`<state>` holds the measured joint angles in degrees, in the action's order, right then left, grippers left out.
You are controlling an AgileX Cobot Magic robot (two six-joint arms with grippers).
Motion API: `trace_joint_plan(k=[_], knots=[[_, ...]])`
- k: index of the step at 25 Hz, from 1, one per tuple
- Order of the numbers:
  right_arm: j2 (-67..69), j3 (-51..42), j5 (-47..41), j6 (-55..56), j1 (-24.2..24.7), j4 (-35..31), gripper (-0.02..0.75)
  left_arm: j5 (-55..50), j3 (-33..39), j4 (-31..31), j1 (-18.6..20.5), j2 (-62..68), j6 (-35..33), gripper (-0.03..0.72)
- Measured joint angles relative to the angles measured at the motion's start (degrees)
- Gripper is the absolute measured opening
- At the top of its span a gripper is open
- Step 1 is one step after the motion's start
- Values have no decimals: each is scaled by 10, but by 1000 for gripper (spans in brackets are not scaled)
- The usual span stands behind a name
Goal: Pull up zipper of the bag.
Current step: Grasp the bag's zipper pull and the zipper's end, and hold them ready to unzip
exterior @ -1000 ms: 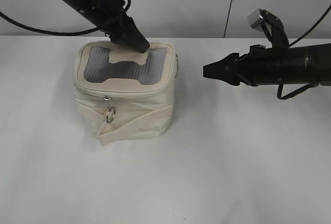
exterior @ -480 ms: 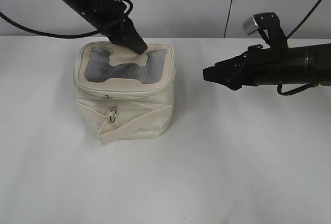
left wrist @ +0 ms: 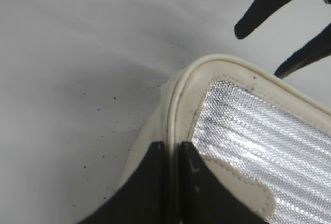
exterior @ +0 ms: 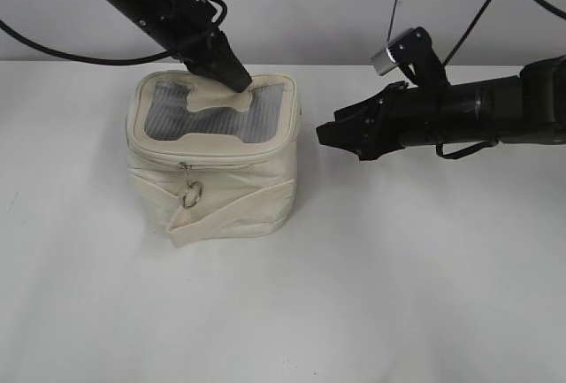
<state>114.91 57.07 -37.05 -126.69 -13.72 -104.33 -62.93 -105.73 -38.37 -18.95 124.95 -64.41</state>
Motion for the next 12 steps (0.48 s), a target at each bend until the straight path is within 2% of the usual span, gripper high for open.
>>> trace_joint_plan(k=[7,12], knots=[[27,37,27,60,-41,-1,394,1,0,-1,0,0,5,47],[36,42,37,86,-45,-1,395,2,0,-1,0,0,7,47]])
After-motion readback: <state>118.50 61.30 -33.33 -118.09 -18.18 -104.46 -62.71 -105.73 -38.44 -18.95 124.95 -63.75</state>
